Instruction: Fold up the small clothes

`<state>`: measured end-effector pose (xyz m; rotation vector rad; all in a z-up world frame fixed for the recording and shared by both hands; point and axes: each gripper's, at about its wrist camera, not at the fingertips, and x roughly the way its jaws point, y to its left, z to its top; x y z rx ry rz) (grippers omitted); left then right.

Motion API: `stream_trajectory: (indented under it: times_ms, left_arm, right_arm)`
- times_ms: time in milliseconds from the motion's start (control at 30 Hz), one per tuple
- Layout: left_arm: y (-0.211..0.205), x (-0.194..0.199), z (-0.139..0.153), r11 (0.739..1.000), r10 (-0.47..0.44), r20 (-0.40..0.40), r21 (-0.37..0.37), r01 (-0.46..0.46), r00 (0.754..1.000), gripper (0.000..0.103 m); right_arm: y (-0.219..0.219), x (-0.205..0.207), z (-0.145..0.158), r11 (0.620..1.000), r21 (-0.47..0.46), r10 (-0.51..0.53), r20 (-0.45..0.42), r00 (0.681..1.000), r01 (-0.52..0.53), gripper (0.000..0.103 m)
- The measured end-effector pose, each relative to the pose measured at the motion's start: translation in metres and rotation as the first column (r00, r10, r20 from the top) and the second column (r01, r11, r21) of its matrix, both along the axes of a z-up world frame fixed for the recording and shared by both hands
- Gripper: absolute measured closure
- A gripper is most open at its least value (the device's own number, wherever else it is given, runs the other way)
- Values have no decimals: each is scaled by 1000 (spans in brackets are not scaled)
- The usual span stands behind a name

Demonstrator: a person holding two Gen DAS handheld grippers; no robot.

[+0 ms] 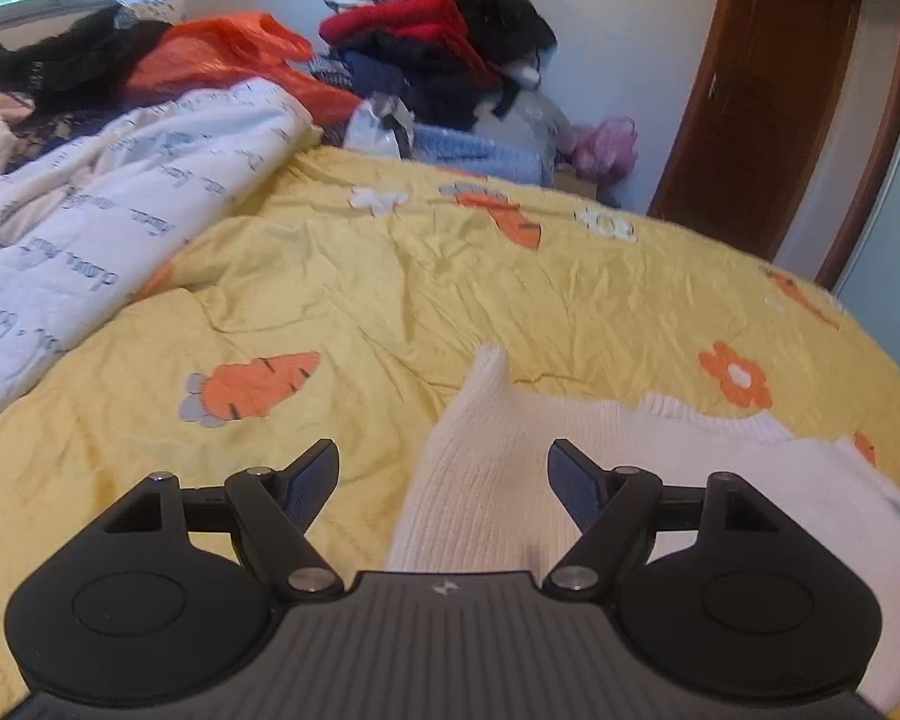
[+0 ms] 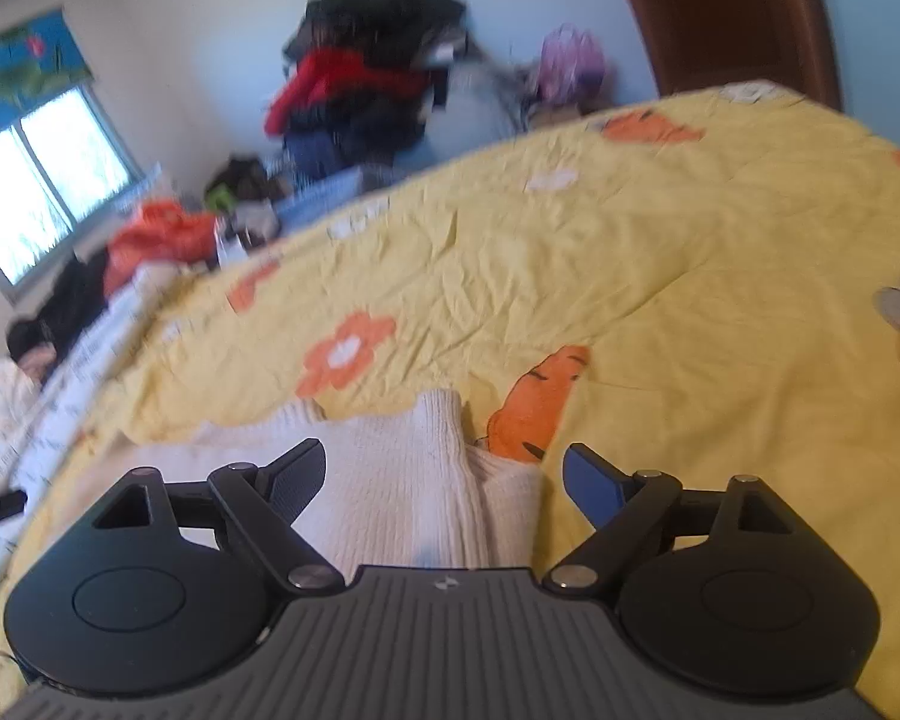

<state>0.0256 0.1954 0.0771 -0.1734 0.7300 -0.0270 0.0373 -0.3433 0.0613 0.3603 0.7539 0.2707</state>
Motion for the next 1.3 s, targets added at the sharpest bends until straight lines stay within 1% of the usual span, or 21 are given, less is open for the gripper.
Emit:
stream_trajectory:
  times_ms: [167,200,233,267,333,367,433,533,600,667,700,767,833,900,933,967,1000,1033,1133,1233,1300]
  left_arm:
    - [-19,50,-41,999,-41,-152,23,45,988,26]
    - [-22,52,-45,998,-43,-149,35,48,988,25]
    - [-24,52,-46,998,-39,-129,50,46,991,27]
    - [-26,51,-47,997,-33,-110,66,40,993,45]
    - [-30,49,-46,997,-11,-75,80,17,997,70]
    - [-33,48,-44,994,15,-52,110,-9,999,80]
    - [-41,43,-42,983,53,7,177,-54,999,84]
    - [-45,44,-50,970,66,27,231,-71,997,84]
    - [-40,47,-50,975,86,19,206,-88,996,81]
    - [-40,46,-47,973,73,12,217,-74,997,77]
    - [-41,43,-44,971,70,18,228,-72,997,76]
    - [-47,30,-34,959,68,49,271,-79,996,73]
    - [-55,12,-19,945,86,117,306,-119,989,70]
    - [-66,-2,-4,942,53,197,315,-114,979,48]
    - [-73,-5,1,943,27,223,319,-99,975,19]
    - [-82,-5,4,940,6,243,330,-88,970,6]
    - [-92,-3,4,935,-21,257,346,-72,966,7]
    - [-101,1,1,927,-48,249,372,-50,967,8]
    - [-130,25,-17,901,-123,146,430,49,982,8]
    - [-141,45,-45,879,-151,12,459,128,988,8]
    - [-134,47,-58,898,-143,7,421,127,990,7]
  right_arm:
    - [33,45,-32,996,-62,61,-119,991,-68,21]
    - [38,46,-36,995,-58,74,-114,991,-81,22]
    - [41,45,-37,993,-55,99,-95,991,-104,32]
    - [46,45,-37,989,-61,133,-77,988,-138,55]
    - [51,49,-36,985,-94,141,-62,988,-146,81]
    - [49,50,-33,986,-86,138,-42,990,-141,84]
    - [43,49,-24,992,-78,102,19,995,-100,90]
    - [26,49,-20,1000,15,21,100,995,-23,90]
    - [25,58,-41,1000,-11,5,20,1000,-5,90]
    - [24,59,-51,1000,20,-2,0,1000,2,89]
    - [21,59,-49,999,39,-11,-7,1000,12,83]
    - [16,55,-45,998,45,-48,-23,999,49,53]
    - [15,44,-36,997,23,-72,-12,997,72,51]
    - [17,29,-20,996,-18,-82,42,996,83,51]
    - [22,22,-12,994,-54,-89,74,993,93,49]
    - [28,17,-6,992,-81,-93,99,991,101,48]
    - [36,15,-4,991,-96,-82,104,991,92,45]
    - [46,17,-3,991,-116,-59,89,994,69,38]
    - [80,27,-14,973,-229,9,48,999,2,37]
    - [95,41,-33,945,-328,-11,4,1000,12,31]
    - [93,47,-40,944,-328,-24,-10,1000,19,29]
